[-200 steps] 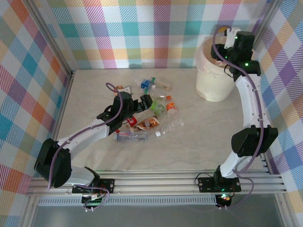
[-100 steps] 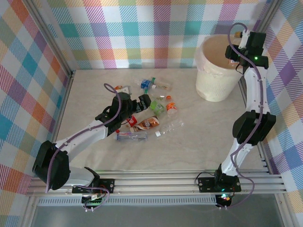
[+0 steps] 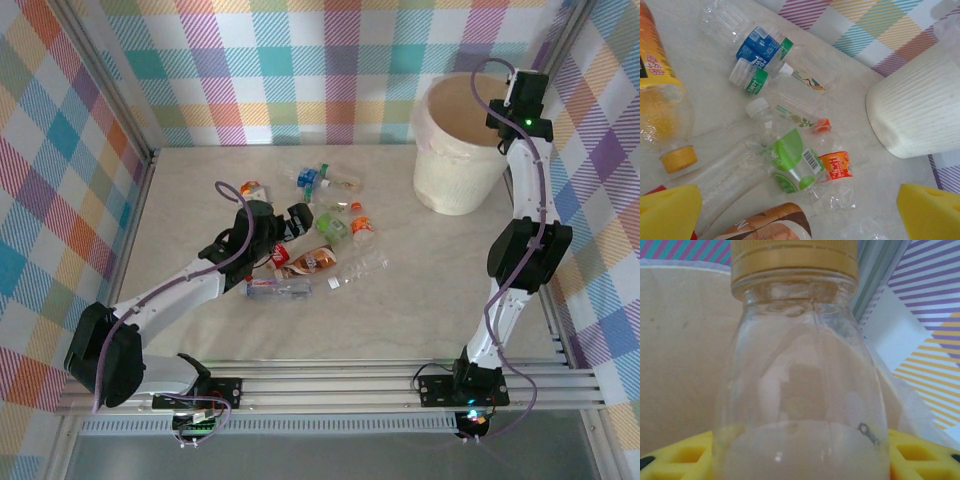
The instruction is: Put the plastic bottles in the bin
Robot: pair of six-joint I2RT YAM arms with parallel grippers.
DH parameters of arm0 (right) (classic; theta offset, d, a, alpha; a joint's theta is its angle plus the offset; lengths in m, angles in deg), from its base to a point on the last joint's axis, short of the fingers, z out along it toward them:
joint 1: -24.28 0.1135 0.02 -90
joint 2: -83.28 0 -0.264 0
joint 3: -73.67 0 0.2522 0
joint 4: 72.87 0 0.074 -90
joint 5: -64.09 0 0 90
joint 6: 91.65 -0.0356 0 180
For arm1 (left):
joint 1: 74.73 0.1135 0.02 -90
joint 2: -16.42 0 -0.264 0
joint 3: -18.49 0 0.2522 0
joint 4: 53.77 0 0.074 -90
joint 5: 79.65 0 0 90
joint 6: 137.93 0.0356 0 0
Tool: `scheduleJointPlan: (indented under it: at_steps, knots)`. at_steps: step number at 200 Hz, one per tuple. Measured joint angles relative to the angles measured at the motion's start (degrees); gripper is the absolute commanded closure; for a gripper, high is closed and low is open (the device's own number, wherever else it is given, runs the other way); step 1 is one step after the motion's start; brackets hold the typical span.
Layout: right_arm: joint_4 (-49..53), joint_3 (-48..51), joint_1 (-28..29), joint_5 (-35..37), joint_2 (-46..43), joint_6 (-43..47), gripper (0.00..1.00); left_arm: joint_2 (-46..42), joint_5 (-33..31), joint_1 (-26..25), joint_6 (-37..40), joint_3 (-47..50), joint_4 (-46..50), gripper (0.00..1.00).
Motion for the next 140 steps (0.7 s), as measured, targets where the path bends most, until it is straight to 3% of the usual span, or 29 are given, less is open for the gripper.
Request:
scheduleJointPlan:
  at_steps: [54,140]
  knots:
    - [-1.03,-0.15,0.37,5.81,0.0,1.31,0.22,-1.03,-2.67,0.0,-0.48,0.48,1.77,0.0]
    - [-1.84,-0.13,0.37,7.23,-0.02,1.18,0.1,-2.93,-7.13,0.0,-1.81,0.79,3.06,0.0]
